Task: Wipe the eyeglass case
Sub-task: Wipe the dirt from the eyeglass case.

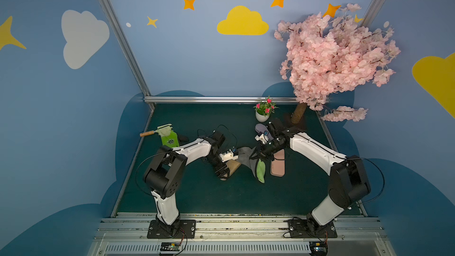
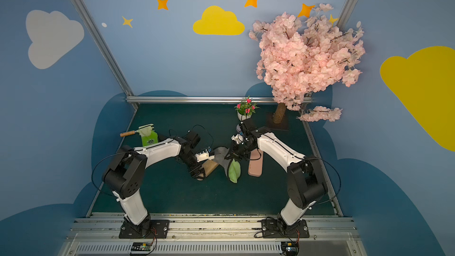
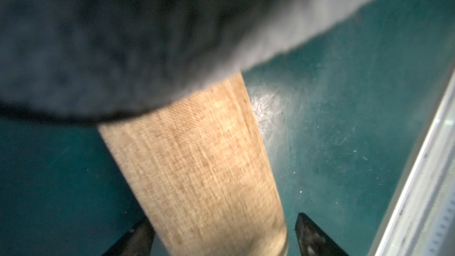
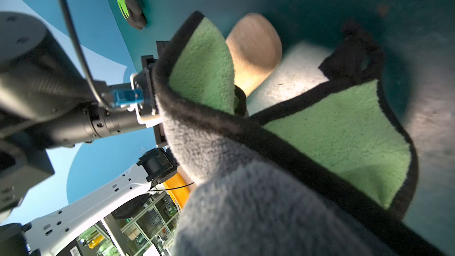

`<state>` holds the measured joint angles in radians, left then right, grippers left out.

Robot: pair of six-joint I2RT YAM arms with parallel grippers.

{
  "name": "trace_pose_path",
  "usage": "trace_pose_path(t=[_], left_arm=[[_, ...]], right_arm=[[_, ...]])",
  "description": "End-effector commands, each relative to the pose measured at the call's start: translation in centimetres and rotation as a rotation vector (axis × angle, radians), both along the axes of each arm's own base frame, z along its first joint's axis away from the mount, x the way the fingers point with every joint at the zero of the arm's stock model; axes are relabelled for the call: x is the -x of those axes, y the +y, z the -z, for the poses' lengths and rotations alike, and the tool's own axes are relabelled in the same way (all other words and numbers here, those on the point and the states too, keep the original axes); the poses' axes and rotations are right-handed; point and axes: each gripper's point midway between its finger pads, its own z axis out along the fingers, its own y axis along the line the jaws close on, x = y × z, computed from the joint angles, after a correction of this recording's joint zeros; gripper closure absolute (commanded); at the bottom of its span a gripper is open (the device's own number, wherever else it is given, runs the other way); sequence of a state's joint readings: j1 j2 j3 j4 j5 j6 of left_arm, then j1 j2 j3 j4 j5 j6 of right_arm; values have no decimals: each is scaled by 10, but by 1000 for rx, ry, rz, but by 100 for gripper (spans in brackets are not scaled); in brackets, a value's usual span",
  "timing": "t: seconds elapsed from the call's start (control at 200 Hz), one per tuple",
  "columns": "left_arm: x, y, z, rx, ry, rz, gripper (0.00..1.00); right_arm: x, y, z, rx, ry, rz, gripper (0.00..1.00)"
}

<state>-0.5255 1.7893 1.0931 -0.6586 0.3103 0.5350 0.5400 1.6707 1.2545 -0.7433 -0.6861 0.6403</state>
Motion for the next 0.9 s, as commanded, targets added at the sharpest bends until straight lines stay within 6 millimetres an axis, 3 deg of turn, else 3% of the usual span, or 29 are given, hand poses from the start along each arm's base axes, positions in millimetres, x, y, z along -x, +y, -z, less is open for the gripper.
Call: trace_pose_path(t=[0.0,0.21,0.42,0.49,0.606,0.686,0.736,0.896], left_arm=[[-19,-3,7,-35,-133,-70,10],[-22,0,18,-80,-282,-32,15],[-27,-3,4,-21,-399,-2,21],[-25,-5,4,-12,-394,16,26],[-23,-5,4,-13,-386,26,36],[-26,-6,2,-7,-406,24,54],[-29,-6,0,-5,-421,21,57],[-33,-8,-2,-9,-432,24,66]], right_arm=[[-1,18,6,-7,4,-34,100],[14,61,23,-63,96,-105,100],[-1,71,54,-63,159,-113,100],[-9,63,67,-23,174,-108,100],[-32,19,93,88,203,22,100],[-38,10,86,57,213,65,100],[-35,12,77,50,202,42,100],[-20,56,39,-41,176,-64,100]])
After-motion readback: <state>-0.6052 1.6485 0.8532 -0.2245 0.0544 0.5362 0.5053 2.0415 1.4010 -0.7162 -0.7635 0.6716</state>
